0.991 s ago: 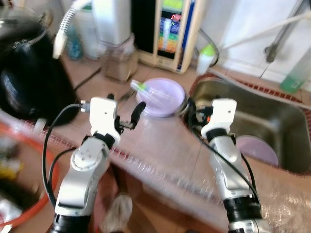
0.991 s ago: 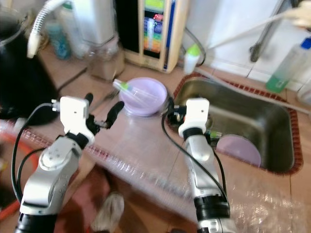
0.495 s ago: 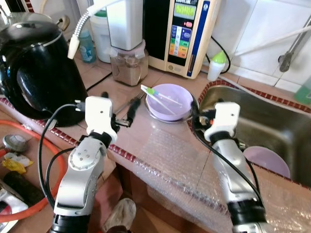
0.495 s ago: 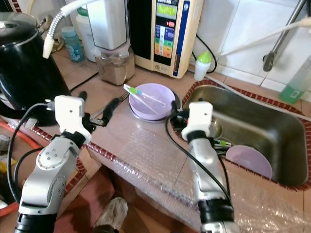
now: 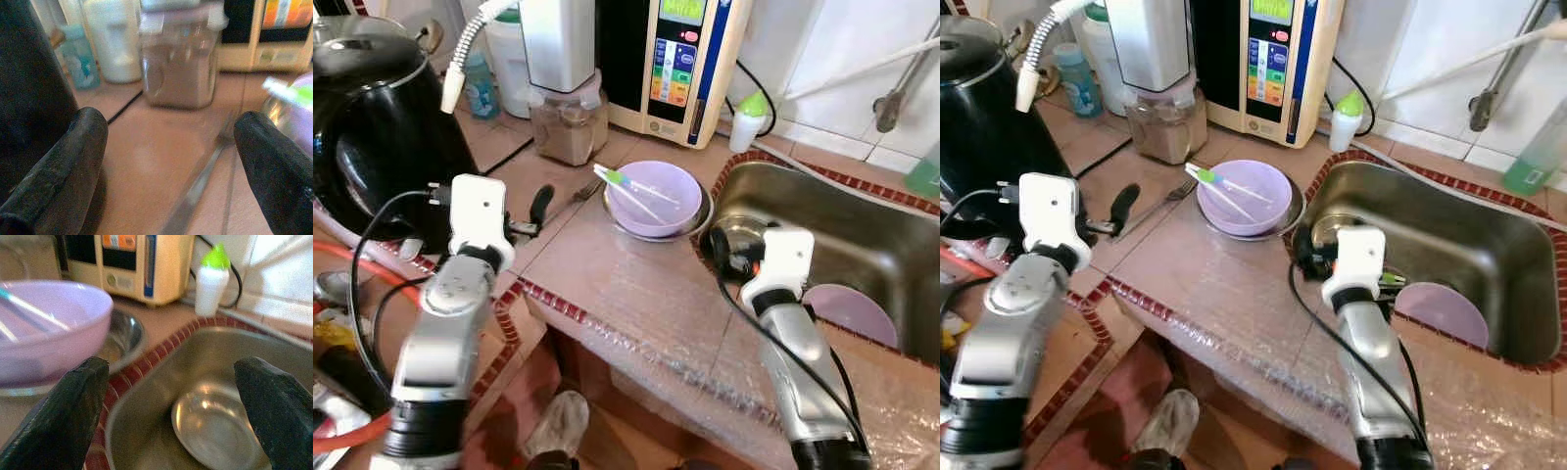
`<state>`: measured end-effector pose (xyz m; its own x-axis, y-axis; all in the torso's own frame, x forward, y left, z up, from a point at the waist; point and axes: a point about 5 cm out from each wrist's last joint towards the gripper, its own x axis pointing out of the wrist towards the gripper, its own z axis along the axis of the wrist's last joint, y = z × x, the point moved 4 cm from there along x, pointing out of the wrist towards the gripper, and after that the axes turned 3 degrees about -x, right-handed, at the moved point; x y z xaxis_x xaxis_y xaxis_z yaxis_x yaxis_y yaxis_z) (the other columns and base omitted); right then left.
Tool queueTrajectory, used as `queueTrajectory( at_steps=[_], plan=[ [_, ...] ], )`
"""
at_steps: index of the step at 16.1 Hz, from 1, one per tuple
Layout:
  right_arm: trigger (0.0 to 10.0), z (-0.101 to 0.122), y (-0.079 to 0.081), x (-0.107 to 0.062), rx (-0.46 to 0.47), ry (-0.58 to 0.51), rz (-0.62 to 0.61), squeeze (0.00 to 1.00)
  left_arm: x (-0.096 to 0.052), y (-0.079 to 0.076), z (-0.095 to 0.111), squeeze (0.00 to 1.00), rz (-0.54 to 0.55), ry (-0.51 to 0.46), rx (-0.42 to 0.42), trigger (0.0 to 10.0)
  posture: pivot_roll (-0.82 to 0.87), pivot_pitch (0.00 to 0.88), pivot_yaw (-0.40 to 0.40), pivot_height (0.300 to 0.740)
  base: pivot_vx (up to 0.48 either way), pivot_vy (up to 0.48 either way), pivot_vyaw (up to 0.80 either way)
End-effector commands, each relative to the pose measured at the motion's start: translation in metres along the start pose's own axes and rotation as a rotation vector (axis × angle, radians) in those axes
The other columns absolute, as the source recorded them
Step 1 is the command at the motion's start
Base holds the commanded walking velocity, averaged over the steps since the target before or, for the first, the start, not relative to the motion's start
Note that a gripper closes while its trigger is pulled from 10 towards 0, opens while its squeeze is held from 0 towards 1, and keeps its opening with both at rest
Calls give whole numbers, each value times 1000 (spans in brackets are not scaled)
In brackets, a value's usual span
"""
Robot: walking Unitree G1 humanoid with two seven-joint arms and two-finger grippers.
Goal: Kitchen organization
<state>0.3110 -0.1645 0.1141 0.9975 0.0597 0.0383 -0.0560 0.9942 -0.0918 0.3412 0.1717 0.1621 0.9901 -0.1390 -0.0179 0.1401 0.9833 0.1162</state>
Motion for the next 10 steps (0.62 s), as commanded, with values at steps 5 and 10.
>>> queueTrajectory(
  at_steps=[5,10],
  plan=[
    [10000,8,-3,-35,71,39,136,0,15,-2,-25,0,-181,119,28,10000,-116,177,12,740,0,0,0],
    [10000,35,26,-49,184,14,363,0,27,2,-40,0,-229,158,40,10000,-150,172,21,740,0,0,0]
  ],
)
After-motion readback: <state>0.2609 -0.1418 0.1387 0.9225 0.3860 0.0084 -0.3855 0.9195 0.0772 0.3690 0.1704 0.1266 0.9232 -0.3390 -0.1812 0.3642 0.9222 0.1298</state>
